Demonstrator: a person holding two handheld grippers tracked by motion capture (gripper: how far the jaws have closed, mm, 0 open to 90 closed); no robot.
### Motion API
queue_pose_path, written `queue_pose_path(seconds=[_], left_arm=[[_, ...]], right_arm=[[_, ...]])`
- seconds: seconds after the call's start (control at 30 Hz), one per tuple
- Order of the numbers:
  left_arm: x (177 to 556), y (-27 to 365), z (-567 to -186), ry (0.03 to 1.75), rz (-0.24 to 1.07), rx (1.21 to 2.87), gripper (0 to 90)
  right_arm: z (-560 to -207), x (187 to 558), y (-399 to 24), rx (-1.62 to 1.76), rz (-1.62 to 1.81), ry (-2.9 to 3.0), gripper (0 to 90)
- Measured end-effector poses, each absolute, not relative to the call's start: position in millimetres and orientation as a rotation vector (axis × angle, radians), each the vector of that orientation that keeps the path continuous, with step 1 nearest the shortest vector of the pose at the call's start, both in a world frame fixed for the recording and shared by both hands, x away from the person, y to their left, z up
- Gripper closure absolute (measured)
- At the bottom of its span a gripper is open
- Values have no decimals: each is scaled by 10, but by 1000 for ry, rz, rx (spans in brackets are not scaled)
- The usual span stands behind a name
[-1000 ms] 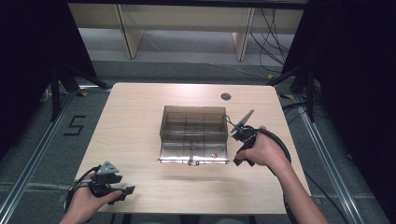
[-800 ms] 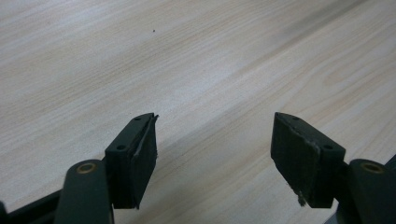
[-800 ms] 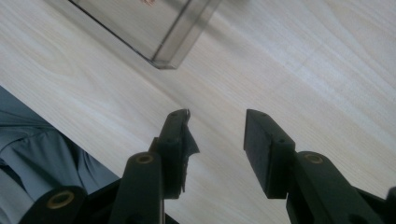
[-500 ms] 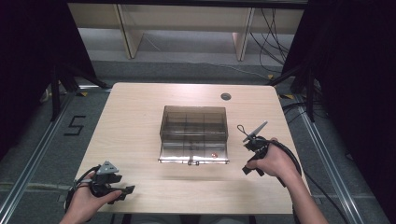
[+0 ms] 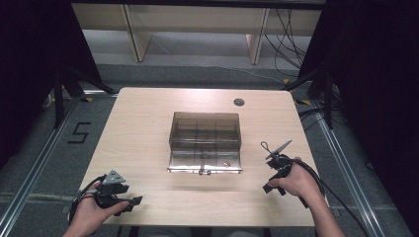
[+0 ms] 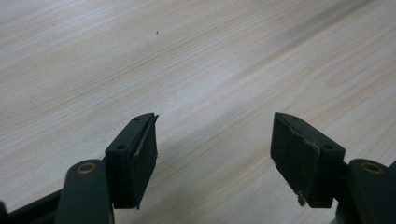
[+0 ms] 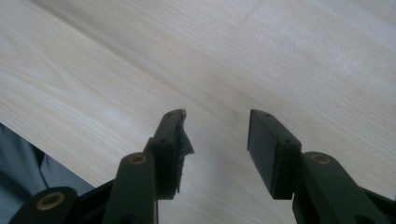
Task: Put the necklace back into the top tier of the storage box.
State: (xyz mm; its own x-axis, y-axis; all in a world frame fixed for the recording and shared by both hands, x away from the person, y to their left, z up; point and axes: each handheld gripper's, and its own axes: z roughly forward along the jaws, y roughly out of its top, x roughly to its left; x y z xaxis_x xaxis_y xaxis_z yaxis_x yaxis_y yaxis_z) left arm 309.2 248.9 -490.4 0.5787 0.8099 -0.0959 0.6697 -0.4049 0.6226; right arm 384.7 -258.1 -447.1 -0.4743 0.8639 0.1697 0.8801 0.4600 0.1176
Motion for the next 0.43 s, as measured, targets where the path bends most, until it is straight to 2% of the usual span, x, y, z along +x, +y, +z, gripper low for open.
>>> queue_pose_path(seconds=[0.43], left_arm=[[3097,2487,-4894,1167,291,2186,316]], right_arm=[[-4508,3801,-2657,-1624,-307,-2591,554]])
